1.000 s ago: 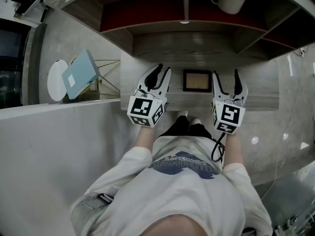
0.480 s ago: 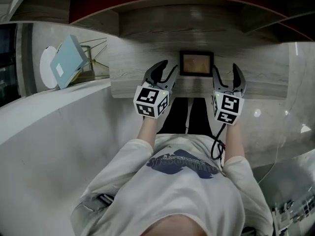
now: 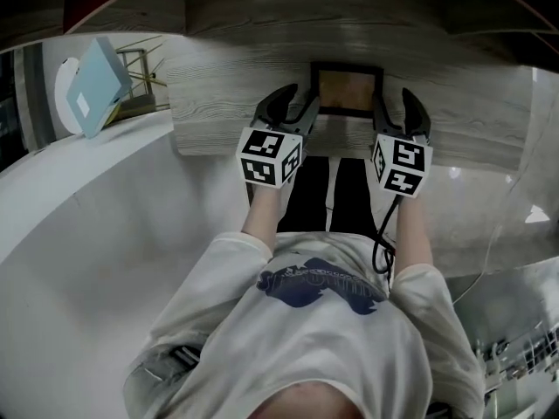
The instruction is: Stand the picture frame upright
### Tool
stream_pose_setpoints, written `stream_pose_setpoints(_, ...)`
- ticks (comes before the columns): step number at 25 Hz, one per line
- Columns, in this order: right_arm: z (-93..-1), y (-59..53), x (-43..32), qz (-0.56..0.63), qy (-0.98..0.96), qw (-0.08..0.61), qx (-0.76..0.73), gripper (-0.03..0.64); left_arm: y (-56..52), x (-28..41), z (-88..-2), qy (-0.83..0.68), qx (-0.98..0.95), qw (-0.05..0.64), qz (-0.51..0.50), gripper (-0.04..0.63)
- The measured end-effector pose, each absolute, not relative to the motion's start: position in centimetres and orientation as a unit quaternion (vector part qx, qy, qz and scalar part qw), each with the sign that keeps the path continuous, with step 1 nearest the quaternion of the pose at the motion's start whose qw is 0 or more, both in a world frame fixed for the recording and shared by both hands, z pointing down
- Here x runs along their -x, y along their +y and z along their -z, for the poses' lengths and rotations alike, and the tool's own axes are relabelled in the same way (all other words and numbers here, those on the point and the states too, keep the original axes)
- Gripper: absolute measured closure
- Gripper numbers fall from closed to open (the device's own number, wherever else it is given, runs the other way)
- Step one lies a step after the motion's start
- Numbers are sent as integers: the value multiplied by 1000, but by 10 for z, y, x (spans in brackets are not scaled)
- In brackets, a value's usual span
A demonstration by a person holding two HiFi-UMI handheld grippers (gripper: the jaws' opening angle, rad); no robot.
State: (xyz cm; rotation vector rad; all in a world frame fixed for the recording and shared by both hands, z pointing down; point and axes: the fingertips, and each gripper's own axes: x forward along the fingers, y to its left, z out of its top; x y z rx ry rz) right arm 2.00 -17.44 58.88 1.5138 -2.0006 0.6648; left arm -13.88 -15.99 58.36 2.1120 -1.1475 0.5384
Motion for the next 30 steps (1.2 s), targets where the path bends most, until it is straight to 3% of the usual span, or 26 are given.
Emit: stream_pose_setpoints(30, -630, -186, -6, -290, -744, 277, -534, 529, -167, 119, -634, -450, -769, 387, -237, 436)
